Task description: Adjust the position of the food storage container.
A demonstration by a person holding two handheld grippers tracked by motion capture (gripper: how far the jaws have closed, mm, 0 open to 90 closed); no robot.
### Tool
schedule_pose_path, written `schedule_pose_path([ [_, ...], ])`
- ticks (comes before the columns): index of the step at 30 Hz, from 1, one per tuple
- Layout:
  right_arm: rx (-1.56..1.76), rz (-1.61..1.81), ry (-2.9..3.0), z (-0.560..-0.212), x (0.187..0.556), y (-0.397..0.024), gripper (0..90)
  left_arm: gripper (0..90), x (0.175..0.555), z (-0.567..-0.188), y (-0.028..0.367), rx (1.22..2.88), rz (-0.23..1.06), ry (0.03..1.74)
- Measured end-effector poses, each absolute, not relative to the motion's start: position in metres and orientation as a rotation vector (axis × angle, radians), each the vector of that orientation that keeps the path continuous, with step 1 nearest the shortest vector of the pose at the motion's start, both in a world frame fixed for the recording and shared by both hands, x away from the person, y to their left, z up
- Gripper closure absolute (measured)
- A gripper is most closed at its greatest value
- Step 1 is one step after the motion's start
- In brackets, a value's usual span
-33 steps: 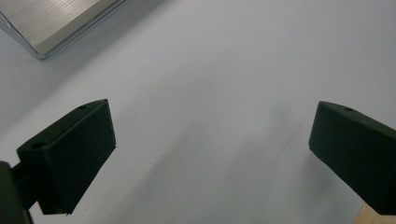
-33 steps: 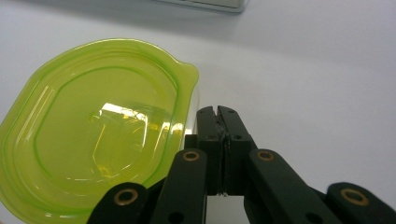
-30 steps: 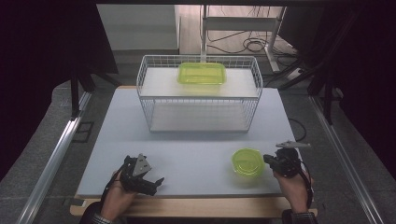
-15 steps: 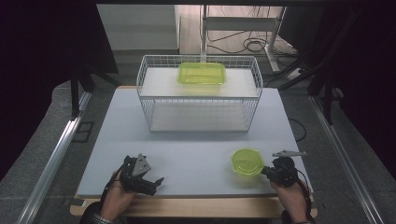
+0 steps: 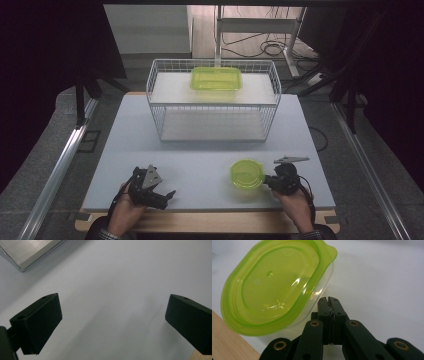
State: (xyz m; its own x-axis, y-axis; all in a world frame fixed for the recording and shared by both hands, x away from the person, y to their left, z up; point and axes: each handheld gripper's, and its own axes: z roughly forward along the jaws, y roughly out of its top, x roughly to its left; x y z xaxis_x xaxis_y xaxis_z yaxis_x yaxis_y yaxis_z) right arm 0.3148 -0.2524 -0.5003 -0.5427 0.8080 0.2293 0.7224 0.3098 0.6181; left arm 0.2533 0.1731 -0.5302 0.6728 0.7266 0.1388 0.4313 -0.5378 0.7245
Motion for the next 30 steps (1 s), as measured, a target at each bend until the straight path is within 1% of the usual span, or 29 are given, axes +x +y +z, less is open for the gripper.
schedule_pose_path([
  [10, 1.37, 1.109, 2.54, -0.507, 0.33, -0.214, 88.5, 0.6, 0.253, -0.53, 0.173, 2.216, 0.572, 0.886],
  [22, 1.258, 1.11, 2.645, -0.512, 0.338, -0.175, 88.5, 0.7, 0.253, -0.53, 0.172, 2.229, 0.574, 0.881],
  [25, 1.239, 1.104, 2.632, -0.512, 0.339, -0.174, 87.9, 0.7, 0.253, -0.53, 0.172, 2.23, 0.576, 0.882],
  [30, 1.222, 1.077, 2.569, -0.507, 0.339, -0.188, 86.0, 0.8, 0.253, -0.531, 0.172, 2.221, 0.575, 0.887],
])
